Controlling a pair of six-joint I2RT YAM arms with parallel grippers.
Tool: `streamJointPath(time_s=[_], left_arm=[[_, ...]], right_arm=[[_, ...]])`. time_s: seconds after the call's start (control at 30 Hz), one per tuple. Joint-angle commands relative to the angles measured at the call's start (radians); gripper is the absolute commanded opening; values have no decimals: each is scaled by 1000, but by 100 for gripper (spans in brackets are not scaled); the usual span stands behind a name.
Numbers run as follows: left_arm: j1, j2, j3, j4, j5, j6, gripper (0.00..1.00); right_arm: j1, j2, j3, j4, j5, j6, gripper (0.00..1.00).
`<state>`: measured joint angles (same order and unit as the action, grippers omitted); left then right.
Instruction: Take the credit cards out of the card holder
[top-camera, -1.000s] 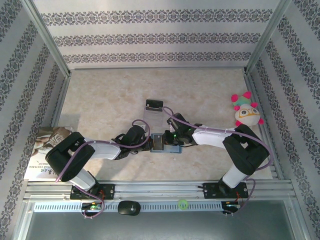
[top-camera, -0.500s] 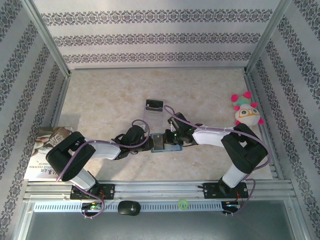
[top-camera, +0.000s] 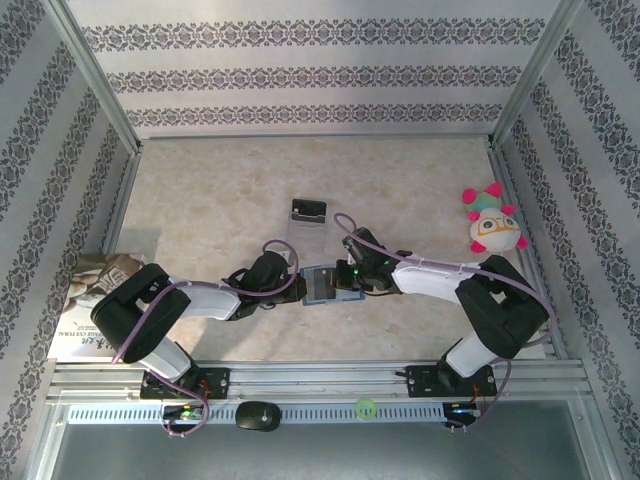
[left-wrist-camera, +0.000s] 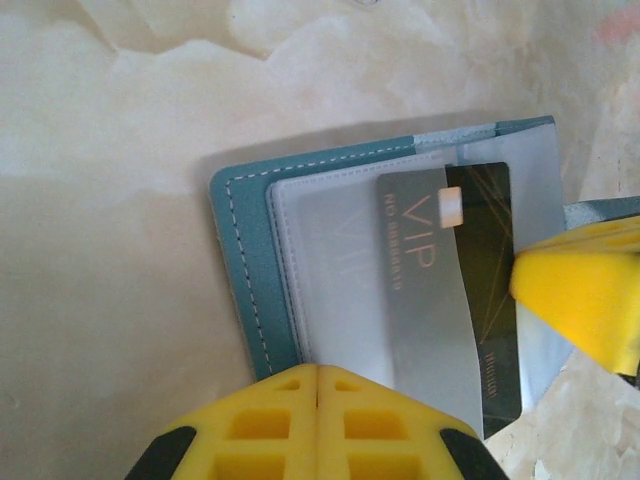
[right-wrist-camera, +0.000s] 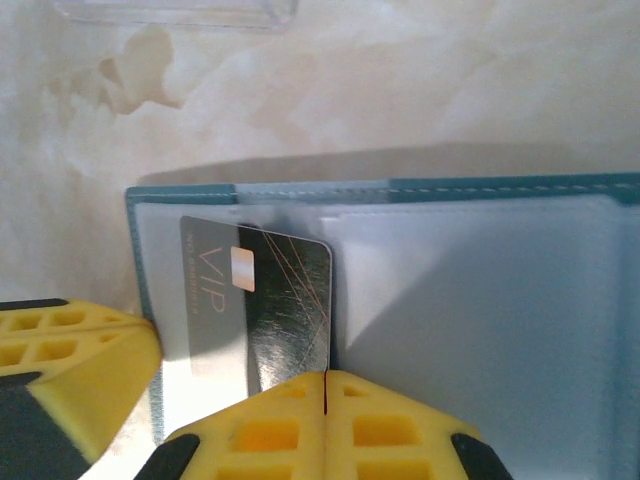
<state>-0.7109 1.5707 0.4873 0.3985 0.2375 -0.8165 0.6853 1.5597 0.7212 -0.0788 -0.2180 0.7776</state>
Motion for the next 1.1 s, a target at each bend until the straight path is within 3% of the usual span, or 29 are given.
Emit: streamJointPath(time_s=[0.0, 0.13, 0.23, 0.43, 1.07], left_arm=[[19, 20, -47, -135, -2, -4, 0], [19, 26, -41, -133, 5, 0, 0], [19, 37, -35, -135, 8, 2, 0], [20, 44, -20, -148, 11, 10, 0], [28, 49, -8, -161, 17, 24, 0]], right_arm=[[15, -42, -6, -85, 92, -33, 0], [18, -66, 7, -98, 100, -47, 0], [12, -42, 12, -57, 28, -46, 17], [-4, -23, 0, -8, -29, -44, 29], [-32, -77, -23, -46, 2, -63, 34]])
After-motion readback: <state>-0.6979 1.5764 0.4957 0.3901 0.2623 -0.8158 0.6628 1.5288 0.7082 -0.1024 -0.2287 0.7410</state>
